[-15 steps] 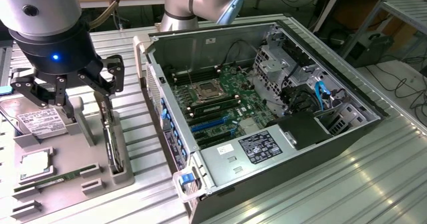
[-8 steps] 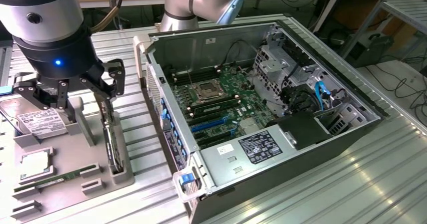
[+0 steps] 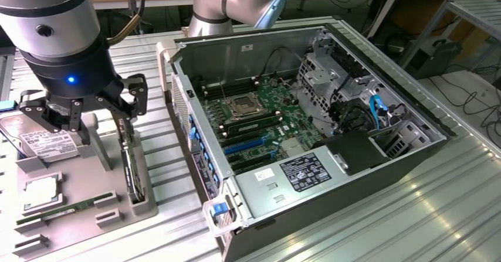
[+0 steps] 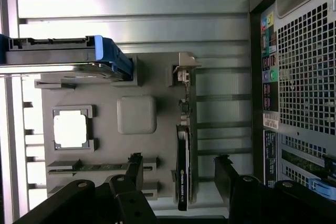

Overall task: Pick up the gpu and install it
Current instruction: 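Pick up the gpu and move the gpu toward the slot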

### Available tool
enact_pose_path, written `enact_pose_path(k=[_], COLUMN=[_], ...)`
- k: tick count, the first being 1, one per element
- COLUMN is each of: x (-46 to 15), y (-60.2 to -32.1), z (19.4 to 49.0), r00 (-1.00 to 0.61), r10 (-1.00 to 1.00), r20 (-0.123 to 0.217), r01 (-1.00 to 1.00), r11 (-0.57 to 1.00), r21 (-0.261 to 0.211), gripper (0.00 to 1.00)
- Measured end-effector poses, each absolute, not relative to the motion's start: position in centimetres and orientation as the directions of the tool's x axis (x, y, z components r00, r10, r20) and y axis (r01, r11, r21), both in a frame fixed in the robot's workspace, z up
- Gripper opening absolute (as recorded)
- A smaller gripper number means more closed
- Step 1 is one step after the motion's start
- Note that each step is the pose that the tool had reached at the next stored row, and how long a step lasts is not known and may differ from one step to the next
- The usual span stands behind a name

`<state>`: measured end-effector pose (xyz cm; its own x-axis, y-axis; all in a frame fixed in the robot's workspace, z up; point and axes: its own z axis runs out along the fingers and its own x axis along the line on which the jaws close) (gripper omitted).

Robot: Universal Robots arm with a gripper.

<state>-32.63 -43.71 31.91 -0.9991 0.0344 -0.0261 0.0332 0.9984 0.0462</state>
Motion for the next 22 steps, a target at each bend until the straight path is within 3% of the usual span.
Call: enact_pose_path(k=[22], x=[-32.5], y=[-44.0], z=[30.6], r00=[-0.999], r10=[0.034], r20=[-0.026], r01=[0.033], r11=[0.998], r21=[0.047], gripper=[0.66])
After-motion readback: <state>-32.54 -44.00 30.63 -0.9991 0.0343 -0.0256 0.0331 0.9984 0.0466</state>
